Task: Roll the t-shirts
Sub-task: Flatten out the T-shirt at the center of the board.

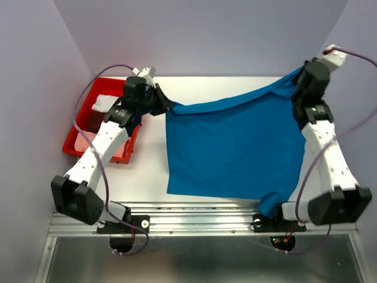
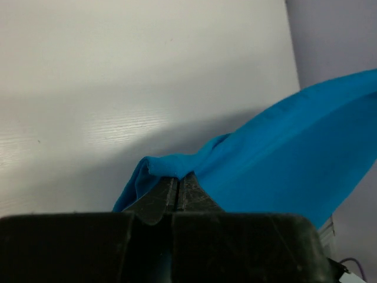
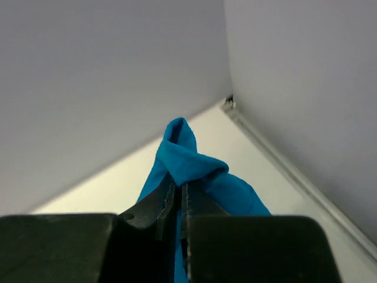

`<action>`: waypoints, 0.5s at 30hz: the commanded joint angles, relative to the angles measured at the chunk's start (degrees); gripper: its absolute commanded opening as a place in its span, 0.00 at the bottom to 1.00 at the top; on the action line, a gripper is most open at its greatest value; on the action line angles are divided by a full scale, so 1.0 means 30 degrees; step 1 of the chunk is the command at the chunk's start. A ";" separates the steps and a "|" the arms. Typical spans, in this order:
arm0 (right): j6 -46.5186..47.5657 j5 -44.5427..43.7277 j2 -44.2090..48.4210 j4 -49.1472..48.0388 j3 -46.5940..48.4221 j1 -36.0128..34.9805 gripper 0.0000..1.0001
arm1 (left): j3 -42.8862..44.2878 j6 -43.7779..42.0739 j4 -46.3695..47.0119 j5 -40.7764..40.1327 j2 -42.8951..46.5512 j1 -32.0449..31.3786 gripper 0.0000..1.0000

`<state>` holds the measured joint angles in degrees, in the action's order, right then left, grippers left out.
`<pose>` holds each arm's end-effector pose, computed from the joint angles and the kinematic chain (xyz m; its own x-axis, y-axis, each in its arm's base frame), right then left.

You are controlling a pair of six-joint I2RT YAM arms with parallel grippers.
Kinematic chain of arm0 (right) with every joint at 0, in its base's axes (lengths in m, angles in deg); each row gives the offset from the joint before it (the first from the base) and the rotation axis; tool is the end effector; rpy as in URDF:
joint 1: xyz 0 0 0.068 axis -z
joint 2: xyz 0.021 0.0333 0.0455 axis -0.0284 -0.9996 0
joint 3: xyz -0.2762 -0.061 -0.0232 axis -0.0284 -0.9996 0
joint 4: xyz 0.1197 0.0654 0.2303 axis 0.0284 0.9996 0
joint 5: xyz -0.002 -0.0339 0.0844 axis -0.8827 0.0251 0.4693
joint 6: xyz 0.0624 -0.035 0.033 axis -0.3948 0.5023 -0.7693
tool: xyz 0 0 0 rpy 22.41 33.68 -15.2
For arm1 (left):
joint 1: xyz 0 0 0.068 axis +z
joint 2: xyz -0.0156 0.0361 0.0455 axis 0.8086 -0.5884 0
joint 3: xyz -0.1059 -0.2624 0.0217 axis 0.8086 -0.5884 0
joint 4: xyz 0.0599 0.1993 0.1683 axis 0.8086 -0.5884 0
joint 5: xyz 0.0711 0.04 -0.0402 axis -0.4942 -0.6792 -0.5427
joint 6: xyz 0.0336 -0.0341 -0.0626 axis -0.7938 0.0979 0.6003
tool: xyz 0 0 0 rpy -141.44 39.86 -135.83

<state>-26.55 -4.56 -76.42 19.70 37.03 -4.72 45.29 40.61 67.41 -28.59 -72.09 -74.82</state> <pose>0.3018 -0.0216 0.4847 0.1699 0.2045 -0.9640 0.4860 0.8336 0.2624 0.3119 -0.1385 0.4034 -0.5239 -0.3166 -0.7908 0.3743 0.7484 -0.5476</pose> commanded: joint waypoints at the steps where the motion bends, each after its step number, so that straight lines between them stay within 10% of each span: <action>1: 0.0055 0.1237 -0.2700 -0.3277 -0.0928 -0.0024 0.01 | -0.0818 -0.0360 0.1972 -0.1220 -0.1409 0.0391 0.00; 15: -0.1675 0.4491 -1.2721 -0.6970 0.2260 -0.0024 0.01 | 0.1578 -0.1064 0.1536 -0.2129 -0.7795 0.2354 0.00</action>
<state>-29.81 7.31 -112.83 7.50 38.01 -4.72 44.43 38.75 70.01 -34.23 -95.11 -68.31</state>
